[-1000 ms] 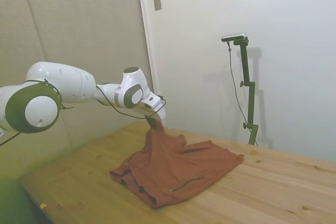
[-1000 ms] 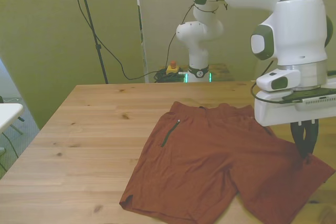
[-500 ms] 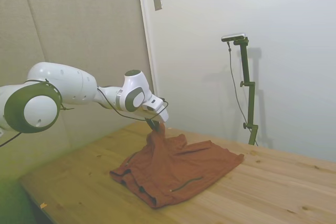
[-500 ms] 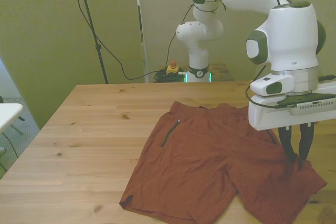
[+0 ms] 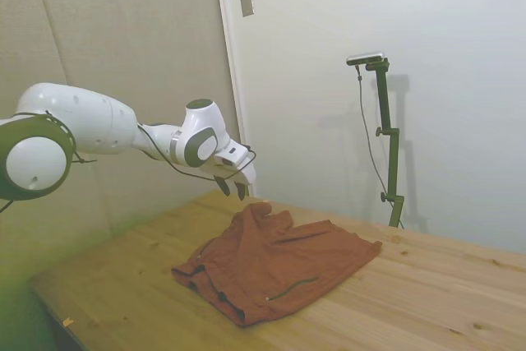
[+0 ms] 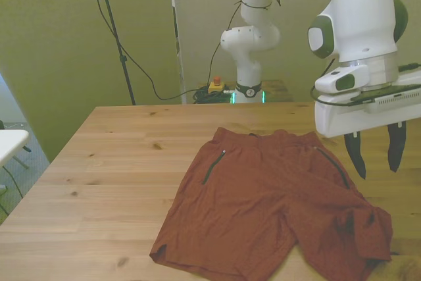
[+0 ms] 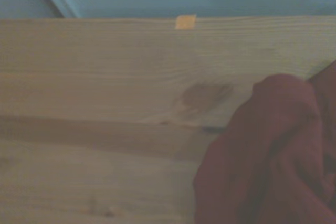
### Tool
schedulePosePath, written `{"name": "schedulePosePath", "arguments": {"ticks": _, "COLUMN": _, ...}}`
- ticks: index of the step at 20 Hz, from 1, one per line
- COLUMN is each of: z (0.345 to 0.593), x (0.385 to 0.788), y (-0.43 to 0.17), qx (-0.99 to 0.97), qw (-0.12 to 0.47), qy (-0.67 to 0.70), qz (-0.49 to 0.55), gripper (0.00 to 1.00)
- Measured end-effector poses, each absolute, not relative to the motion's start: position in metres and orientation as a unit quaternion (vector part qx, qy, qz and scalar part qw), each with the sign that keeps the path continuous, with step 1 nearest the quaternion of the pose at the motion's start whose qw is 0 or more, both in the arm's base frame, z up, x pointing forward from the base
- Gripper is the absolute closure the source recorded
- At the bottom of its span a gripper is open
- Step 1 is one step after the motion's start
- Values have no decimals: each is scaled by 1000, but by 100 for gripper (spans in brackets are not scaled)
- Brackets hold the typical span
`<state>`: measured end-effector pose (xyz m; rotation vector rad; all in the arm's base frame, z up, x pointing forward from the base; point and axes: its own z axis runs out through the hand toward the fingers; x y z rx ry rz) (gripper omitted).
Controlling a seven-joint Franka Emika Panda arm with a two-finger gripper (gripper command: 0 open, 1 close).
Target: Unfold the shorts
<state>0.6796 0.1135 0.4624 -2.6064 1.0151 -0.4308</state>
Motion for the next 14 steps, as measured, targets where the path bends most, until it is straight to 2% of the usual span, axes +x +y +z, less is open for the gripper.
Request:
{"name": "schedulePosePath", "arguments": {"ticks": 6, "z": 471, "x": 610, "y": 115, "qx": -911, "qw": 124, "qy": 376, "qz": -113, "gripper": 0}}
{"name": "schedulePosePath", "arguments": {"ticks": 11, "z": 488, "x": 524, "y": 99, "qx": -902, "qw": 113, "qy": 405, "qz": -97, "gripper": 0}}
{"name": "schedulePosePath", "arguments": {"ticks": 14, "z": 488, "x": 470, "y": 86, "qx": -900, "qw": 110, "qy": 410, "qz": -95, "gripper": 0}}
